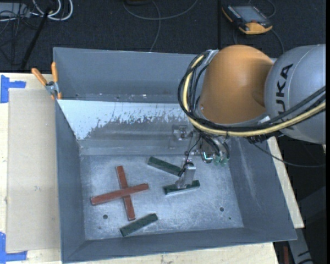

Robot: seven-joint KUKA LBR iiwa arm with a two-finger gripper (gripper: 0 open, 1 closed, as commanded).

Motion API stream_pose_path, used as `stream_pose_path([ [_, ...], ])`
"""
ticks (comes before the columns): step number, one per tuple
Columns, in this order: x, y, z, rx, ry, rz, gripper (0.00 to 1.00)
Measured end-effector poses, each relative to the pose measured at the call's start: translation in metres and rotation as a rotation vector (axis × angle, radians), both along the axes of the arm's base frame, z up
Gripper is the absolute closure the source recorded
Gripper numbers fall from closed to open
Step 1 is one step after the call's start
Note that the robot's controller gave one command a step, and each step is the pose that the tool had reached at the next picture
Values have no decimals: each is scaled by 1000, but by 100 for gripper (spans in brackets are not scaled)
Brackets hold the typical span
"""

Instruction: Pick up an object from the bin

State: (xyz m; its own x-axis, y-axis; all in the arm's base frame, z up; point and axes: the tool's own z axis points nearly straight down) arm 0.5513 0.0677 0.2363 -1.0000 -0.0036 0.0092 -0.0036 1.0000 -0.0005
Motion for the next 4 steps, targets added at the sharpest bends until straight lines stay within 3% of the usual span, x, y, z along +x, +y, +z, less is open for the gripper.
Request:
stream_pose_path([
  [1, 44, -13, -170, -2, -3, -286, 0],
  [2, 60, -25, -135, 0, -12, -343, 0],
  [3, 49, -13, -137, -1, -7, -424, 0],
  [4, 55, -23, -168, -3, -5, -520, 0],
])
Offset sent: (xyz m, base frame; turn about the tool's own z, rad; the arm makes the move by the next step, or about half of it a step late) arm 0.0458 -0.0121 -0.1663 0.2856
